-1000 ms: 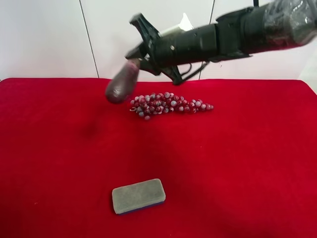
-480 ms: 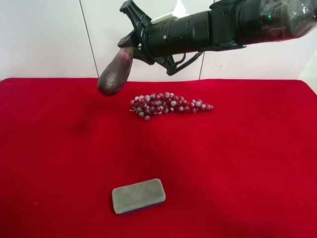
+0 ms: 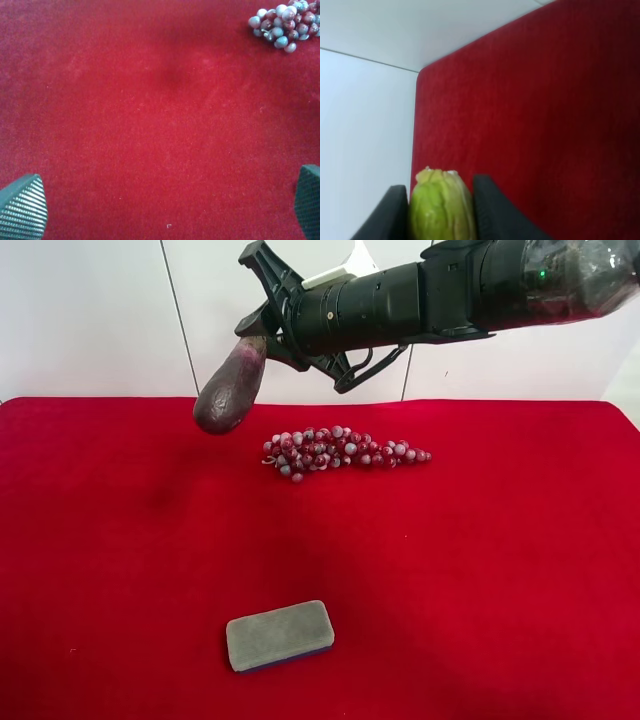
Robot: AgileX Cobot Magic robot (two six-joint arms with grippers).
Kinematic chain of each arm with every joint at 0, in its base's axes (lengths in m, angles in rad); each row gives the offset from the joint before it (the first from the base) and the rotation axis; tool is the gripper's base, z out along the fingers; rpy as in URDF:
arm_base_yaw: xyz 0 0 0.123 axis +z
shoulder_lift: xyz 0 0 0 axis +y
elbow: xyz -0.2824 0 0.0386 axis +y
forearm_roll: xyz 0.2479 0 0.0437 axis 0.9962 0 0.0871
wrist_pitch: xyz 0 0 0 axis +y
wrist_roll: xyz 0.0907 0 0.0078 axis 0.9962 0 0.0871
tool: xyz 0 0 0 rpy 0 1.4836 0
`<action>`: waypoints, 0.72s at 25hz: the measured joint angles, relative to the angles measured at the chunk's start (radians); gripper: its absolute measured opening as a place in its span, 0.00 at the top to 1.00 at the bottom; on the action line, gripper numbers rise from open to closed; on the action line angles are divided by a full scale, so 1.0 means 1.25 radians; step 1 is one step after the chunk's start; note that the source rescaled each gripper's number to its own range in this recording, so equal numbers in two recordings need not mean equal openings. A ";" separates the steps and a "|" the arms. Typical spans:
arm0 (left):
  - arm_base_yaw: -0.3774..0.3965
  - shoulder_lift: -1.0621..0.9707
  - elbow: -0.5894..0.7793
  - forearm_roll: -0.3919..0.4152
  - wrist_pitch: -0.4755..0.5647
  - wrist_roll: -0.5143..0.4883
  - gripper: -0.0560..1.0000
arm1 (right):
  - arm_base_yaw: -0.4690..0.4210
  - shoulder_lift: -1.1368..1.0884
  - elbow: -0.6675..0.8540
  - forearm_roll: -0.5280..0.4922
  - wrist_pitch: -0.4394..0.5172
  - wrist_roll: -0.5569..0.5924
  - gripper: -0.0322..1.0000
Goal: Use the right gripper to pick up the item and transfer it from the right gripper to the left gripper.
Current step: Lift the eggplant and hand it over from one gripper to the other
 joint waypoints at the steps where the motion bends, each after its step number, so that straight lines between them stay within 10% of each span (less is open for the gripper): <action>1: 0.000 0.000 0.000 0.000 0.000 0.000 0.00 | 0.000 0.000 0.000 0.000 0.000 0.000 0.97; 18: 0.000 0.239 -0.009 -0.116 -0.004 0.079 0.00 | 0.000 0.000 0.000 0.000 0.010 0.000 0.97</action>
